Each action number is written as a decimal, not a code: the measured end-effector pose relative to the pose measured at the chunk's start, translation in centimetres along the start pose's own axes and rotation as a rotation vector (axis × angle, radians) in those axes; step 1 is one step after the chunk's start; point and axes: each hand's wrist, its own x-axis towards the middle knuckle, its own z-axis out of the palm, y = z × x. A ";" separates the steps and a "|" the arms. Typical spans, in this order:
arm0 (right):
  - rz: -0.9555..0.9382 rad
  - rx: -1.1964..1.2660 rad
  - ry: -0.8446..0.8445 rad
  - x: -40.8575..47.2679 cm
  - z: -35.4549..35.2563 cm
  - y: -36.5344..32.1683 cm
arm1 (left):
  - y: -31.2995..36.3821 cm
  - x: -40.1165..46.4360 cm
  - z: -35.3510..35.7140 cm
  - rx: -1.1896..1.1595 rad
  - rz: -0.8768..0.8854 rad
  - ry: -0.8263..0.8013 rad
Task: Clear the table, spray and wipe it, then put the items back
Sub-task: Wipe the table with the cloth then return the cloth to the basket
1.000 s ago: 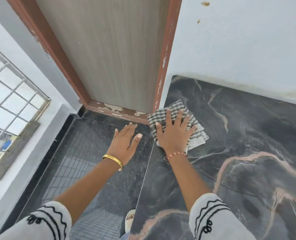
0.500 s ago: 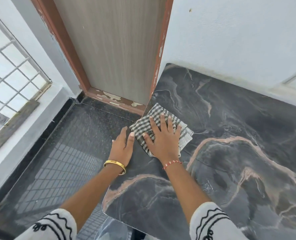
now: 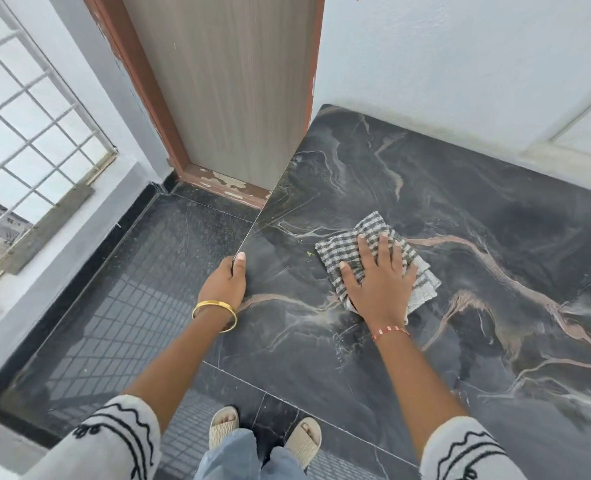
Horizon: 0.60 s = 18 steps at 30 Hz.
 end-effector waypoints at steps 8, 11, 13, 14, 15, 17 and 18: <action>0.370 0.008 0.039 -5.3 1.0 -2.3 | -0.6 -0.5 -0.6 -0.120 -0.039 -0.065; 0.461 0.027 0.014 -6.1 1.5 -4.4 | -1.6 -0.4 -0.9 -0.142 0.013 -0.096; 0.474 0.028 -0.001 -6.6 1.8 -6.7 | -2.4 -0.3 -1.4 -0.145 0.067 -0.124; 0.475 0.030 0.004 -6.7 2.0 -7.8 | -2.7 -0.3 -1.7 -0.162 0.082 -0.144; 0.480 0.029 0.010 -6.5 2.0 -8.6 | -3.0 -0.3 -2.0 -0.188 0.087 -0.164; 0.494 0.022 0.003 -5.8 1.9 -9.9 | -3.4 0.0 -2.5 -0.233 0.076 -0.195; 0.496 0.019 -0.007 -5.2 1.8 -10.5 | -3.7 0.4 -2.8 -0.243 0.069 -0.205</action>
